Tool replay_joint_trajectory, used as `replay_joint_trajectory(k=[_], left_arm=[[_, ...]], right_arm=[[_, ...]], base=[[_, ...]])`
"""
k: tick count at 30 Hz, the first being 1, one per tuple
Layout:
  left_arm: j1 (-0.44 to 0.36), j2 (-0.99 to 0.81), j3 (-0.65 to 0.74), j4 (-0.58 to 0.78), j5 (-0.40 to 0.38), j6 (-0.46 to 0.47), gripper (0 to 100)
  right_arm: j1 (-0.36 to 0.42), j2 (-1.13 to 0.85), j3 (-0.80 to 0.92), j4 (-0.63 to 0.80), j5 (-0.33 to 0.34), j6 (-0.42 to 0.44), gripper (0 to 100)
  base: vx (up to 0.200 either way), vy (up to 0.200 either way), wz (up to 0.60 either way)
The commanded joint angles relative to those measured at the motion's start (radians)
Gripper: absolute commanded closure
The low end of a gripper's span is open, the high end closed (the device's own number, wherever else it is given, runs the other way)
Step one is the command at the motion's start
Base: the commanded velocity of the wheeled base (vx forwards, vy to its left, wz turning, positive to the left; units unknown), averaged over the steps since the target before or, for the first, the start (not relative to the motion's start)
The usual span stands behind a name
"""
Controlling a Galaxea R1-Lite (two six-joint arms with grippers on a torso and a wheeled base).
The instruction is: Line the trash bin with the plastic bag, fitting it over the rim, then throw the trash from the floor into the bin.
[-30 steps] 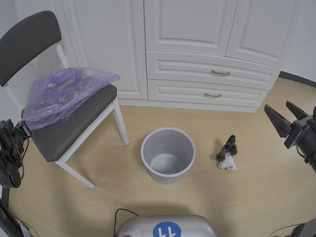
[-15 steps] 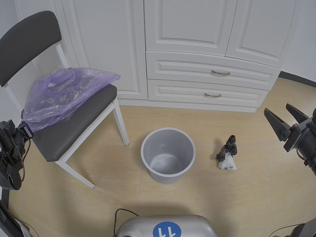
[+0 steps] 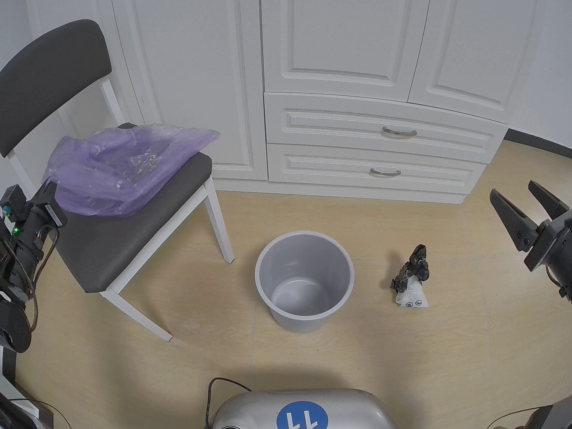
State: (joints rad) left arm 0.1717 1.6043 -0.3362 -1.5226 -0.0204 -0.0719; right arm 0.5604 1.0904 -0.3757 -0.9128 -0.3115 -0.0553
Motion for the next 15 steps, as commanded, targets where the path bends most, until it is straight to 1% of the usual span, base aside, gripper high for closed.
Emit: replay_joint_trajectory(k=[1,3,5,11,15], left_arm=[[-0.072,-0.041,-0.069,0.021,-0.013,0.032,100],[-0.118,-0.037,-0.138,0.111,-0.018,0.029,100],[-0.130,-0.018,-0.179,0.162,-0.016,0.021,100],[-0.130,0.013,-0.231,0.171,-0.021,0.018,100],[-0.130,0.002,-0.259,0.171,-0.072,0.017,100]], right_arm=[[-0.002,-0.003,0.000,-0.001,-0.001,-0.005,0],[-0.017,0.002,0.003,0.000,-0.001,-0.005,0],[-0.031,0.003,0.005,0.000,-0.001,-0.005,0],[-0.045,-0.009,0.003,0.006,-0.006,-0.006,0],[-0.062,0.006,0.001,0.009,-0.009,-0.006,0]], base=[[0.000,0.000,0.00],[0.000,0.000,0.00],[0.000,0.000,0.00],[0.000,0.000,0.00],[0.000,0.000,0.00]])
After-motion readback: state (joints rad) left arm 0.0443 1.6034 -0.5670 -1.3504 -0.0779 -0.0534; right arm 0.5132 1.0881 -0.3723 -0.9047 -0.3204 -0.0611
